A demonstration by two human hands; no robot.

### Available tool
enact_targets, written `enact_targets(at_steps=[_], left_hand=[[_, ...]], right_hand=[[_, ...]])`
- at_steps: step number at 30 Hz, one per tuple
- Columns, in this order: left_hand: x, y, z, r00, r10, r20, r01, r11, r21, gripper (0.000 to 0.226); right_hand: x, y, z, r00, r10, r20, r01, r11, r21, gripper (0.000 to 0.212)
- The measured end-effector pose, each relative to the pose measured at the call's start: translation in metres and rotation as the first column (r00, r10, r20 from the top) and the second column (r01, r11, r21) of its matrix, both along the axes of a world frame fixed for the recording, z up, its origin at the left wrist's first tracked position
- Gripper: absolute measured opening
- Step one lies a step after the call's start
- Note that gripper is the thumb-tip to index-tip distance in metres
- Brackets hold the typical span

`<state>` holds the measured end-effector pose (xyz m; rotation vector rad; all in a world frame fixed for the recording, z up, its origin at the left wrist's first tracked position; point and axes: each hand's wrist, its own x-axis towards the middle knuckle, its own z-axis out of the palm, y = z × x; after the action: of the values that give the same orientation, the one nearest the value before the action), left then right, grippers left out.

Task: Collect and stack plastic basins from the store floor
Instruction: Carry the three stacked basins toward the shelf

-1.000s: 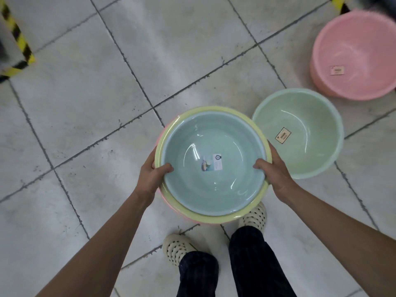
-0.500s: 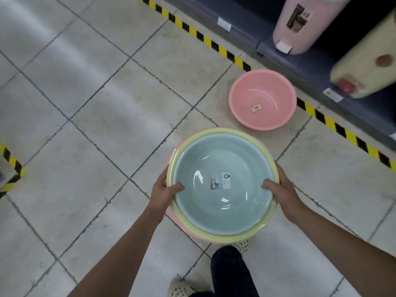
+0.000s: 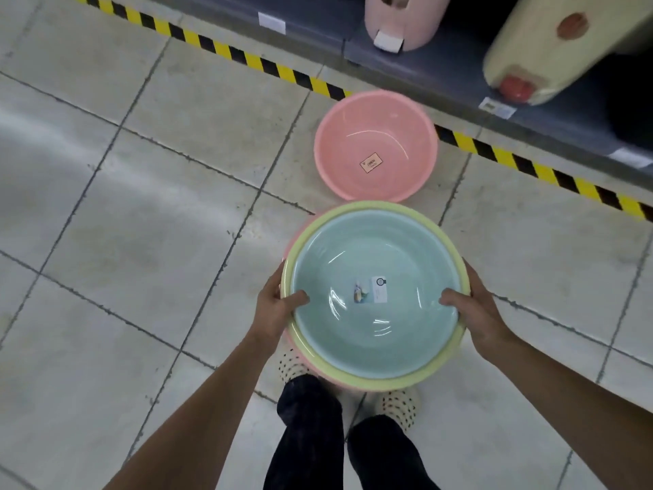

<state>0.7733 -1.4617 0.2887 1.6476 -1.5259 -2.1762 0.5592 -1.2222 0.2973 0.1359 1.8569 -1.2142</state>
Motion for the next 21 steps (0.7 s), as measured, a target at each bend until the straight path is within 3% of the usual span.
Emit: enact_targets(at_steps=[10,21], left_hand=[[-0.027,-0.025,-0.122,0.994,-0.103,0.033,0.104,0.995,-0.012,0.066],[-0.038,-0.018,-0.201,0.988,-0.140,0.064,0.141,0.990,-0.004,0.069]], right_hand=[[-0.004,0.000,-0.129,0.994,-0.100,0.037,0.100,0.995,0.003,0.069],[-0.001,0.011,-0.206,0.989,-0.144,0.045,0.142,0.989,0.031,0.064]])
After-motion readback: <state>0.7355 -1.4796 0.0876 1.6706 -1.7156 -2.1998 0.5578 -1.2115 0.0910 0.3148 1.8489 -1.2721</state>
